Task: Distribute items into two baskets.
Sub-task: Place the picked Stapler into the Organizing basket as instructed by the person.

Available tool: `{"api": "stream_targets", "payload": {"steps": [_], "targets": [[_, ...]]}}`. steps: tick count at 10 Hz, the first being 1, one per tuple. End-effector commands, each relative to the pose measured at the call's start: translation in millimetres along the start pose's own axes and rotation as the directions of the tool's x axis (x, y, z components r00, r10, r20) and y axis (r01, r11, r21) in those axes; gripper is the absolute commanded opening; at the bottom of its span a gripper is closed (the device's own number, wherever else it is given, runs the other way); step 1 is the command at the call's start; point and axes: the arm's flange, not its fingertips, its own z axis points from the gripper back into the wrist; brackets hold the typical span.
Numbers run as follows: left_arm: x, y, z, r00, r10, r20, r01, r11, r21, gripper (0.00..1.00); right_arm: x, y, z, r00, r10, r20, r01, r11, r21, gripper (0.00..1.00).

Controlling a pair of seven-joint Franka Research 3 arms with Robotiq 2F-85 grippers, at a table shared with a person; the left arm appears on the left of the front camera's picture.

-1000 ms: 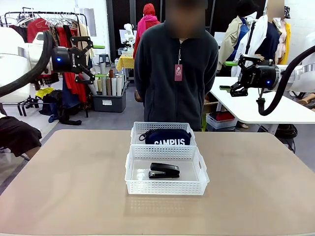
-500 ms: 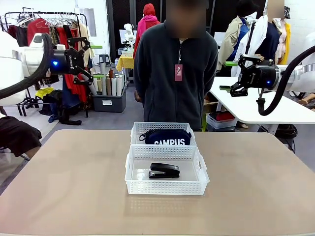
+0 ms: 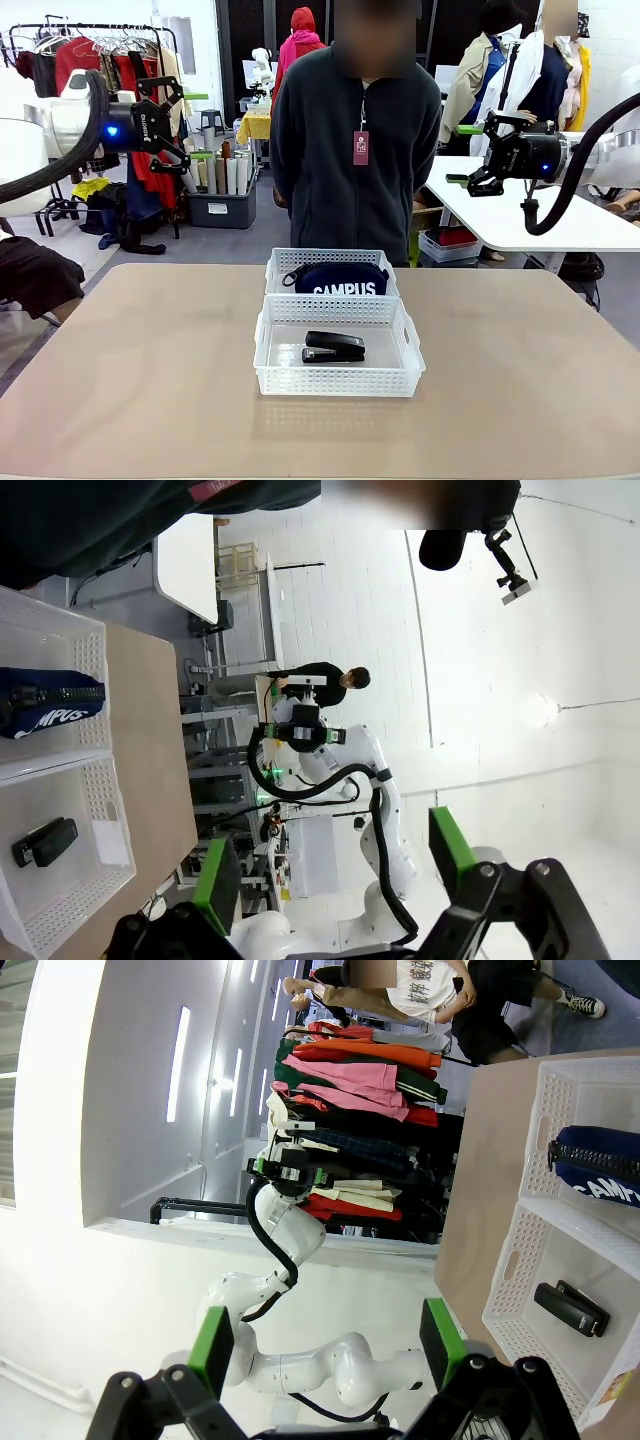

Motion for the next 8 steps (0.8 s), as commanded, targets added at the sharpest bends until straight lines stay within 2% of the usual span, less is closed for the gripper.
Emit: {"api": "stream_targets", "payload": {"steps": [1,4,8], "targets": [[2,-2,2,0.999,-0.039,-0.026,0.039,0.999,0.002,1.00,-1,2,0,1.000,0.000,-0.001,0.000,1.000,0.011,1.00],[-1,-1,2,0.997,-0.066,-0.048,0.067,0.998,0.012,1.00,-1,2,0,1.000,0.000,-0.001,0.000,1.000,0.011,1.00],[-11,2,-4,0.981,-0.047,-0.188,0.051,0.999,0.018,1.00,-1,2,0,1.000,0.000,-0.001,0.000,1.000,0.011,1.00]]}}
